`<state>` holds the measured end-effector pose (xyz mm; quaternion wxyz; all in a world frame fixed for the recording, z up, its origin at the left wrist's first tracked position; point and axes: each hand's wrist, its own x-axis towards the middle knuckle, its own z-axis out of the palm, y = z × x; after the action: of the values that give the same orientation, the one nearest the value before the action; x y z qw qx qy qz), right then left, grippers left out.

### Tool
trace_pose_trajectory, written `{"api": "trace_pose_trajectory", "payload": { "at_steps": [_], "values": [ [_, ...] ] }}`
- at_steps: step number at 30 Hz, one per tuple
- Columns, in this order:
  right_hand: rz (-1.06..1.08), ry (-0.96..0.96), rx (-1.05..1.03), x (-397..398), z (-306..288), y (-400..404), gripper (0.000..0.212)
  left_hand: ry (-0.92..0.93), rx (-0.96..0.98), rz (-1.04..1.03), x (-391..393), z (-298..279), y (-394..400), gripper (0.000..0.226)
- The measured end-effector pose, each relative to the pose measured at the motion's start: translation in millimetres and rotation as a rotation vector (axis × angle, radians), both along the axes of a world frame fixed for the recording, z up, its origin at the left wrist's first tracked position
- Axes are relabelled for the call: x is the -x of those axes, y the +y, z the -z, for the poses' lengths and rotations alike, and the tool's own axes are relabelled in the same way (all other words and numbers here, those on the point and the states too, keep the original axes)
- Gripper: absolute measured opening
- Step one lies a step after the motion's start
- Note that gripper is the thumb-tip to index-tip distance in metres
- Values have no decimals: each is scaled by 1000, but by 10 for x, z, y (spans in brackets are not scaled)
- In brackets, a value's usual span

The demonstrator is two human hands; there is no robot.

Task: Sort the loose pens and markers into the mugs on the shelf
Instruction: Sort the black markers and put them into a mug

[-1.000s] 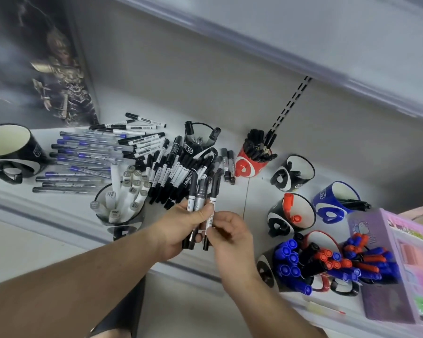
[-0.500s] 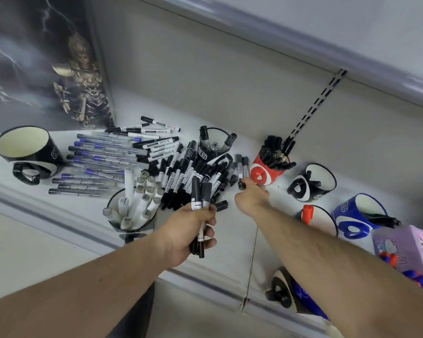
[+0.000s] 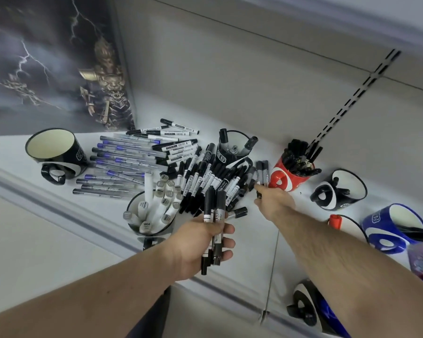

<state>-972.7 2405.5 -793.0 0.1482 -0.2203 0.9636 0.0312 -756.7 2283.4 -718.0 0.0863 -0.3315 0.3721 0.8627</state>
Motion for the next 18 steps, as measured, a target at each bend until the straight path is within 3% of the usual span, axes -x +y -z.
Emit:
{"api": "trace_pose_trajectory", "payload": {
  "at_steps": [6,10,13,15,18],
  "values": [
    [-144,34,-47,-256,18,115,39,35,-18,-11,50,-10,6,17],
    [-126,-207,-53,-552,-84,268,38,31,-17,9,21,-11,-12,20],
    [-178,-399,-169,-640,-222,406,50,28,-20,42,-23,-10,8,23],
    [-119,-384,-157,-611,-289,439,53,26,-35,66,-55,-8,21,23],
    [163,-219,41,-472,-269,373,47,30,-61,84,-75,-8,8,26]
  ]
}}
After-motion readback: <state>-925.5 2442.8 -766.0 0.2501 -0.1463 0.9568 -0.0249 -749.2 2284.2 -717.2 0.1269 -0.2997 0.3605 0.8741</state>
